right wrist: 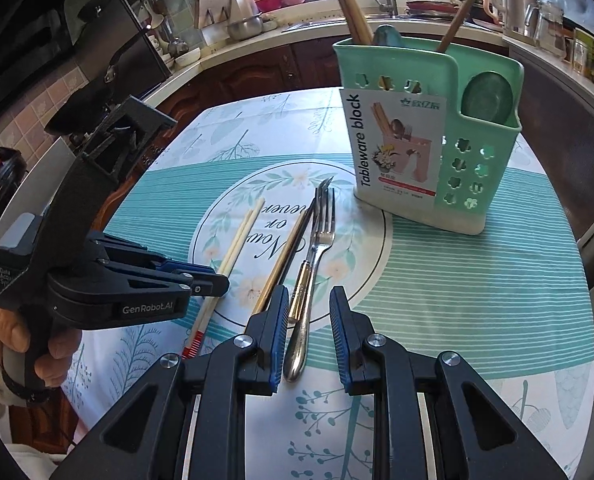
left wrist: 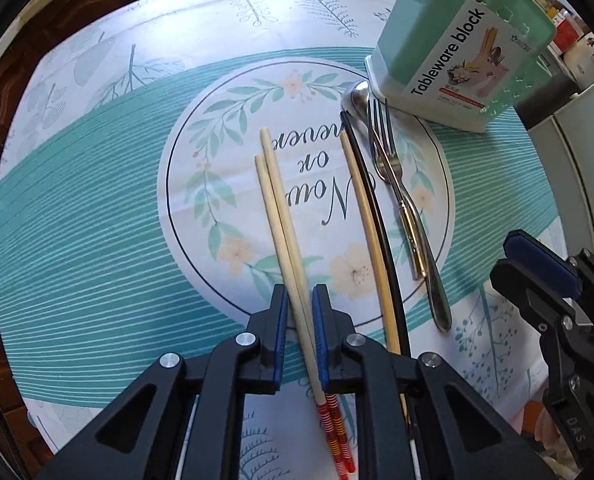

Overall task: Organize utensils
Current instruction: 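Grasp a light red-tipped chopstick with the left tool, then grasp another light red-tipped chopstick with the right tool while the left tool holds its own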

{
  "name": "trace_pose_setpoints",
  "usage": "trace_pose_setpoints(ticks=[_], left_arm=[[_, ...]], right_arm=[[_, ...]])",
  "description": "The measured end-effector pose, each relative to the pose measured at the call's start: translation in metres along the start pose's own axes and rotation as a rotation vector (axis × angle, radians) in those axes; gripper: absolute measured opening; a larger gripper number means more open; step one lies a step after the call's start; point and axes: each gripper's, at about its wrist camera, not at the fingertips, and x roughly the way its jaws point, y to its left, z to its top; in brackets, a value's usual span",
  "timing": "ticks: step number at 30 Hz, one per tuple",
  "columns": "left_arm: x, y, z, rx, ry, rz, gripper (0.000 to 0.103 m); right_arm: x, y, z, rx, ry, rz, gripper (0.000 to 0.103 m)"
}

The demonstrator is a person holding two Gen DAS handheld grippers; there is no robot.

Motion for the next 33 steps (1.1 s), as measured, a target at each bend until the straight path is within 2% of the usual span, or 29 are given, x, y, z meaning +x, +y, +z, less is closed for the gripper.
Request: trace_pose_setpoints(ticks=[2,7,10,20,24,29,31,33], left_arm=[[-0.001,0.009,-0.002,-0.029,0.018,-0.054,0.010],[-0.005,0.023,-0.009,-0.064,0.005,-0.084,0.010],[-0.010,0.032,-0.014,-0.093,-0.004,-0.138,0.010],[-0.006,0.034,-0.012,-0.082,0.007,-0.092,0.010],[-0.003,0.028,-0.009,-0.065,0.018,-0.091,0.010],[0.002,0.015,-0.003,-0.036,0.020,-0.049,0.011],[0.004,0.015,-0.003,-0.033,0.035,-0.018,0.004],[0.003,0.016,-0.004,-0.026,0.040,-0.021,0.004]], right_arm=[[-0.001,0.003,0.001,-0.013,-0.001,0.002,0.021],[0.000,0.009,0.001,-0.029,0.002,0.006,0.021],[0.001,0.014,0.001,-0.043,0.004,0.007,0.021],[-0.002,0.027,0.002,-0.071,0.009,0.017,0.021],[-0.001,0.031,0.003,-0.081,0.012,0.016,0.021],[0.002,0.032,0.005,-0.075,0.027,0.032,0.021],[0.003,0.034,0.007,-0.075,0.037,0.045,0.021],[0.003,0.036,0.009,-0.077,0.048,0.057,0.021]])
